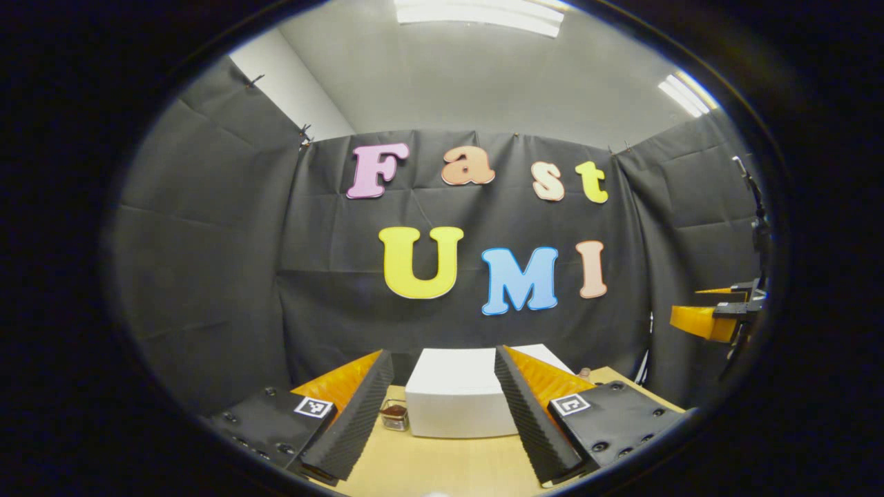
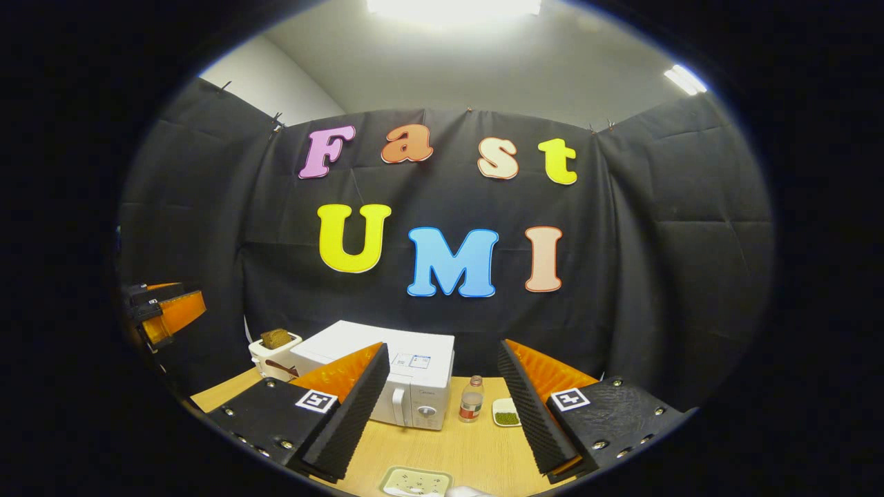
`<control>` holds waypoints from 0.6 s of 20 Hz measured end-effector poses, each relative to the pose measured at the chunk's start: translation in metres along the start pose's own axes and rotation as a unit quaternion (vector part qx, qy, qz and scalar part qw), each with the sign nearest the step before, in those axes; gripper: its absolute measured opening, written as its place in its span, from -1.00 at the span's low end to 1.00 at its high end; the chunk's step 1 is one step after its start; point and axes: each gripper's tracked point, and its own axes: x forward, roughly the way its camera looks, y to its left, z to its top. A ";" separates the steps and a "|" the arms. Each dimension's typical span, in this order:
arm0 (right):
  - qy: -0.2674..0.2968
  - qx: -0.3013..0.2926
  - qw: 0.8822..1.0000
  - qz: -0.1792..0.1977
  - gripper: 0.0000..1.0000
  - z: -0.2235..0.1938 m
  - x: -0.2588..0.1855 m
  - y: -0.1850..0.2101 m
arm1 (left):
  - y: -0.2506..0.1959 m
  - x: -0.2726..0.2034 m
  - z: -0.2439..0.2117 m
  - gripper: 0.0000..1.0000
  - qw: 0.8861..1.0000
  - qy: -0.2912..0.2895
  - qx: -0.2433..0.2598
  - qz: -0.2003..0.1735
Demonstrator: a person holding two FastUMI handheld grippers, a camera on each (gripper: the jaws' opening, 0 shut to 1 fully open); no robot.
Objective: Open the microwave oven with the left hand, put the food in, and close the microwave oven.
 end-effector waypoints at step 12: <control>0.009 0.007 1.000 -0.001 0.93 -0.004 0.000 0.008 | 0.005 -0.001 0.000 0.96 1.000 -0.004 0.008 -0.007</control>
